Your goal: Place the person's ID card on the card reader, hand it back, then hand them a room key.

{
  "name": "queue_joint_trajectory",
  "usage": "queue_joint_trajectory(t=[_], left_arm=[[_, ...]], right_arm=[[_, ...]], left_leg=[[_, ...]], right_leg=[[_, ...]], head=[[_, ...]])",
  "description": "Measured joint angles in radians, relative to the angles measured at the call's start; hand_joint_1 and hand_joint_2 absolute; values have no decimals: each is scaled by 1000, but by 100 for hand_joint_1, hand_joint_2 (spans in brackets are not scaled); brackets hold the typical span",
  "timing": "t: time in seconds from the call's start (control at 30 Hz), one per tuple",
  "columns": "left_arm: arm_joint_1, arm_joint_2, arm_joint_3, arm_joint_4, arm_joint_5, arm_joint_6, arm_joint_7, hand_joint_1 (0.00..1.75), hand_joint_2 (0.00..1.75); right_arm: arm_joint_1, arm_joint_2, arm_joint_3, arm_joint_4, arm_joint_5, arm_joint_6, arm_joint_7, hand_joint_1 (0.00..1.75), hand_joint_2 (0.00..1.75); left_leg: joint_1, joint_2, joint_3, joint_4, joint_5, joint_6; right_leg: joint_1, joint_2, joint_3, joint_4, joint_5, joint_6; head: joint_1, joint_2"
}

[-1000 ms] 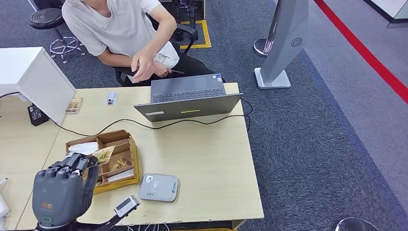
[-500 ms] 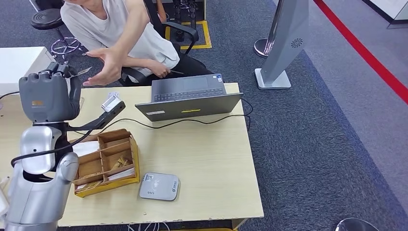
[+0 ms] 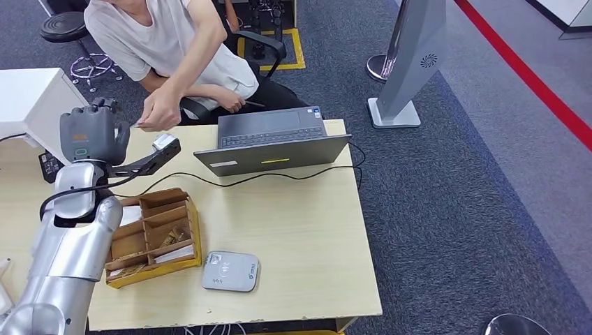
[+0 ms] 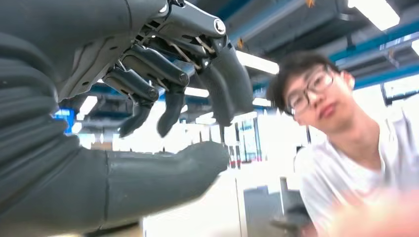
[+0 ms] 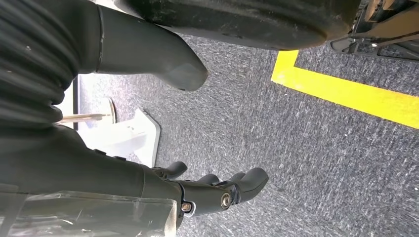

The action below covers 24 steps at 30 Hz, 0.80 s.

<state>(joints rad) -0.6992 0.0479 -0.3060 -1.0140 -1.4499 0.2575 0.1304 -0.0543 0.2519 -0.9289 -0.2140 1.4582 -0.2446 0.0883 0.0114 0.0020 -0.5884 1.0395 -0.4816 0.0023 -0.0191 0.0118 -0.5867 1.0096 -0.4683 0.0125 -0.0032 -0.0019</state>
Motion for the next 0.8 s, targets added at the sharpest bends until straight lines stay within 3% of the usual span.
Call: queue_joint_trajectory(t=[0.33,0.67,0.8], left_arm=[[85,-5,4,-144,38,-40,-15,0,175],[303,36,3,-569,71,-36,-23,0,175],[402,64,2,-696,53,61,-25,0,175]], right_arm=[[1,0,0,1,-8,-6,-7,0,175],[3,0,-1,1,-39,-11,4,0,175],[4,0,-5,1,-62,-18,0,0,175]], left_leg=[[0,-1,0,0,-1,0],[0,-1,-1,-1,-1,0],[0,2,0,-2,-4,-1]], right_leg=[[0,-1,0,0,-1,1],[0,-1,-1,0,-2,1],[0,2,0,0,-3,1]], head=[[0,0],[0,0],[0,0]])
